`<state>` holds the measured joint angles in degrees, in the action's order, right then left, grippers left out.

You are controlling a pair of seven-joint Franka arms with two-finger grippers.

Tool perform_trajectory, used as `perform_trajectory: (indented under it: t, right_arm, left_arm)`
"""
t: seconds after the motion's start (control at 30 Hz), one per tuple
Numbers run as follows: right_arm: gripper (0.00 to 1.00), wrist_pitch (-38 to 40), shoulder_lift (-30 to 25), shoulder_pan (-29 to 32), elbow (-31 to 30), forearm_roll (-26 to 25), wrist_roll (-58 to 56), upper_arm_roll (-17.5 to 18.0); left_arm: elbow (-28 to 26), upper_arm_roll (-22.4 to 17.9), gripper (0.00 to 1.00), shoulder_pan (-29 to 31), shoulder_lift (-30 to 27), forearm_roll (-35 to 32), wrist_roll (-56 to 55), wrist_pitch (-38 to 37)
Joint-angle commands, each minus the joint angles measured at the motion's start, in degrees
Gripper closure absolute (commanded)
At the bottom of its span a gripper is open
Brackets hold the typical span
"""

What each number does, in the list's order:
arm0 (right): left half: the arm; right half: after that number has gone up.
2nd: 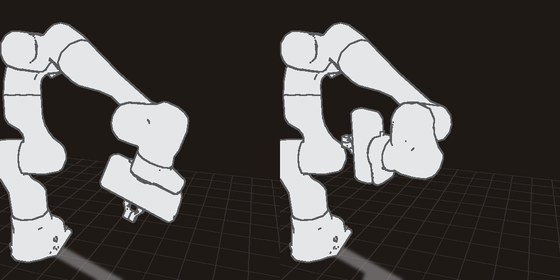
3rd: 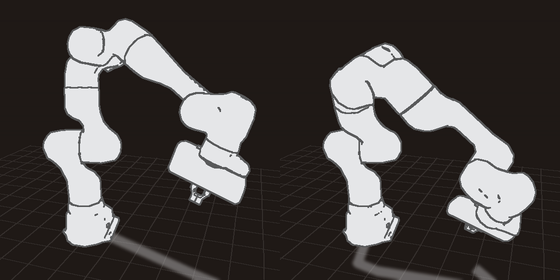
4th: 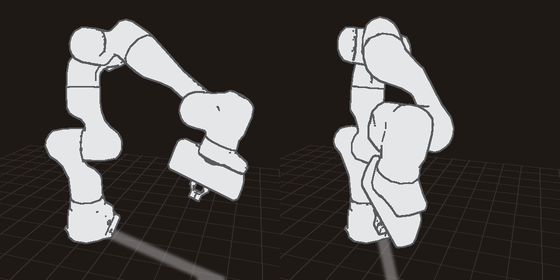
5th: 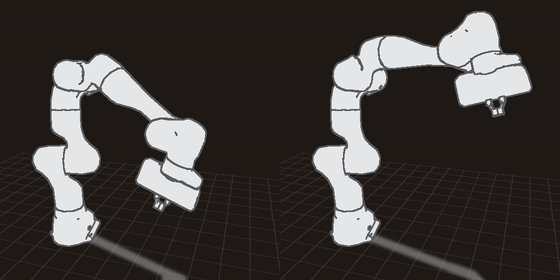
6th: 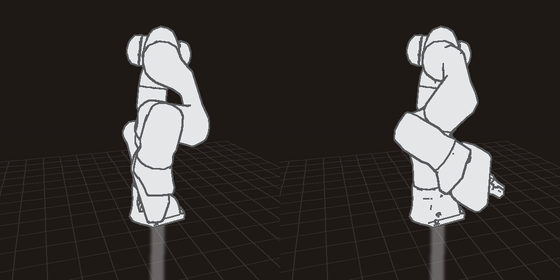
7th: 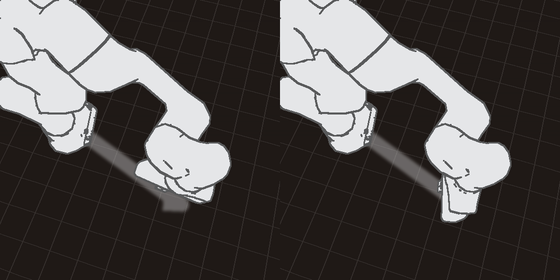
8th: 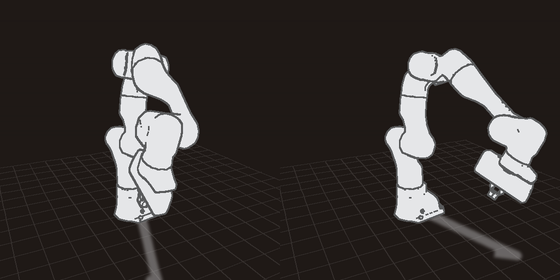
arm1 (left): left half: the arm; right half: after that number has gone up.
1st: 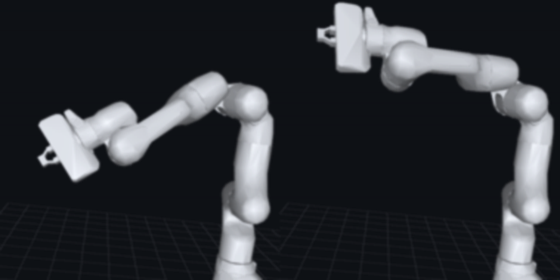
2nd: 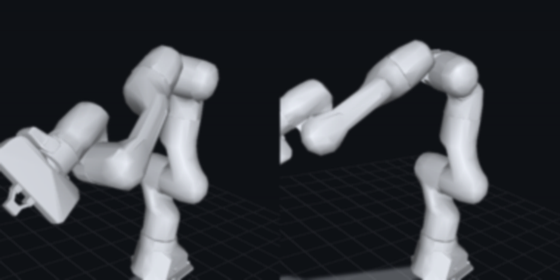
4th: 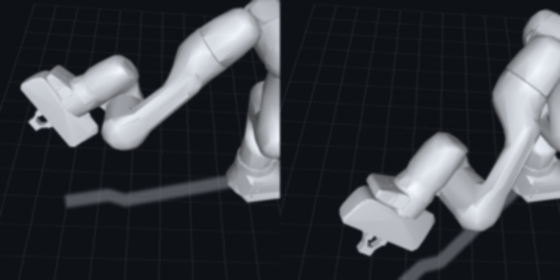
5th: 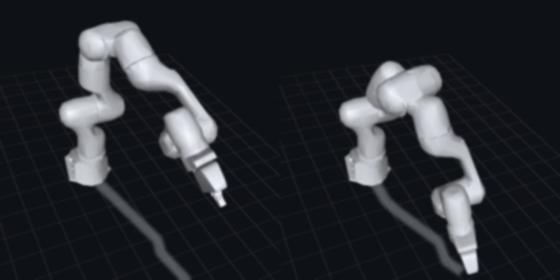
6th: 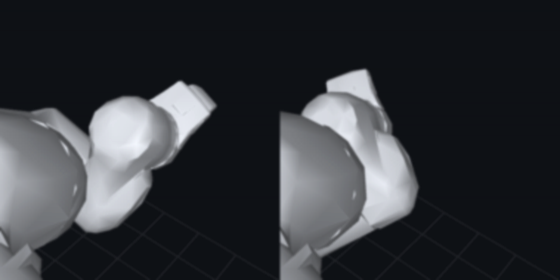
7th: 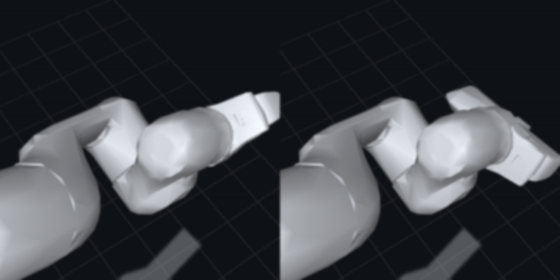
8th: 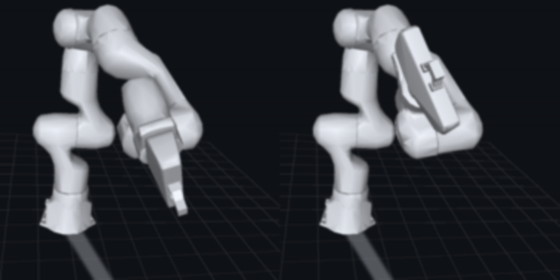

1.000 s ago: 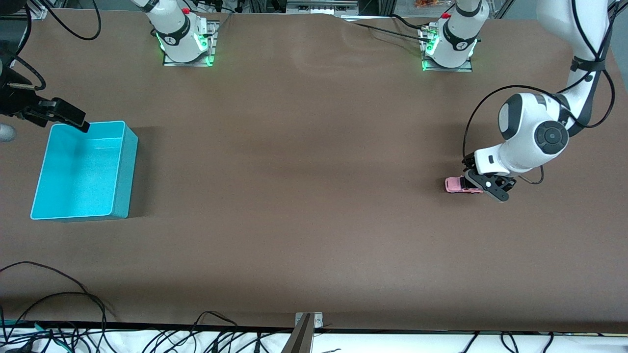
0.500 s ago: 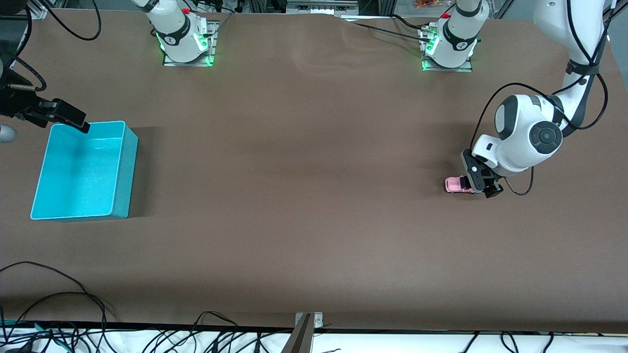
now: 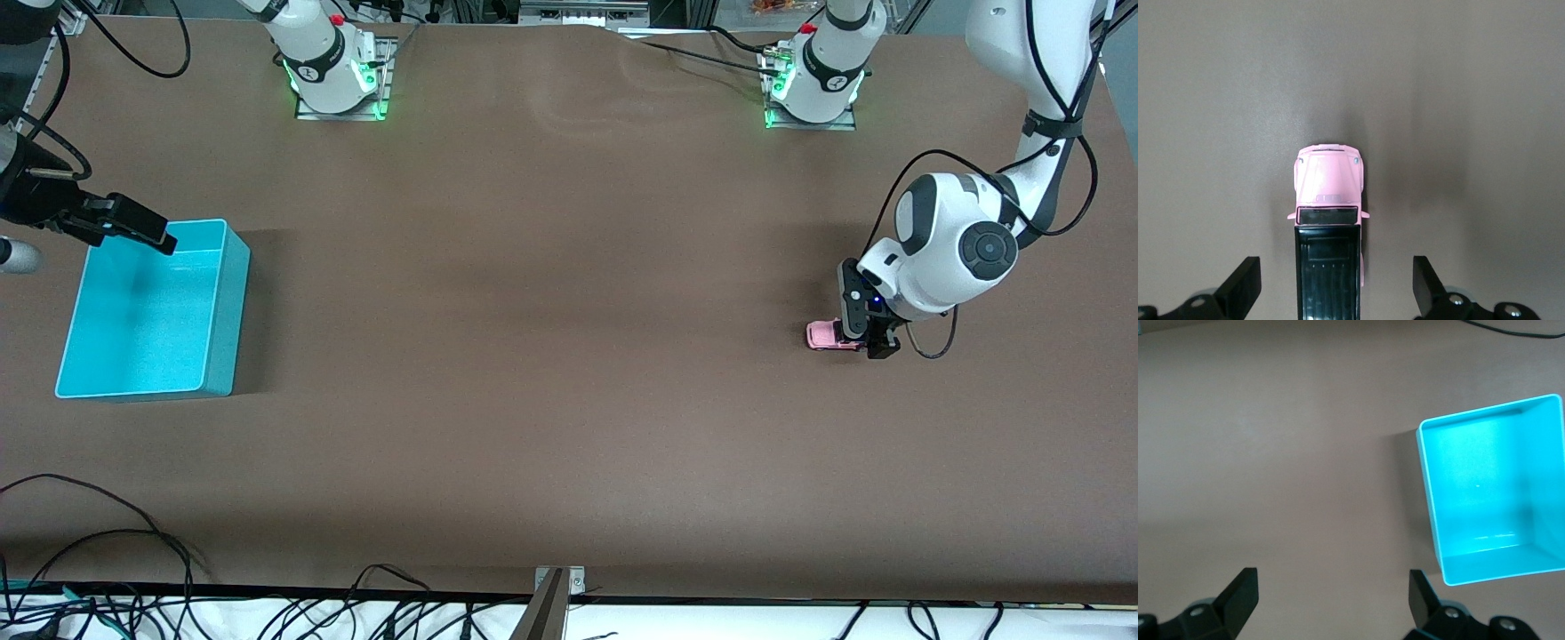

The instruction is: Wind and store pink jeep toy

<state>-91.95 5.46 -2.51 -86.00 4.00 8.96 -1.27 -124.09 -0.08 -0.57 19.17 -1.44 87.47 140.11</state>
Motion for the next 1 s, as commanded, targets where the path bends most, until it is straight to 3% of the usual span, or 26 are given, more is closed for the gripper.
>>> perform_trajectory:
  t: [0.0,0.83,0.97]
  right_arm:
    - [0.0,-0.3,-0.1,-0.1,0.1,1.3,0.7,0.0]
    - [0.0,-0.1,-0.1,-0.6,0.0,0.7,0.4,0.1]
    - [0.0,-0.2,-0.1,-0.9,0.0,0.7,0.5,0.1]
  left_arm:
    - [0.0,0.3,0.0,1.0,1.2,3.1,2.7,1.7]
    - [0.8,0.3,0.0,1.7,3.8,3.9,2.7,2.1]
    - [0.8,0.3,0.05,1.7,4.4,3.9,3.4,2.3]
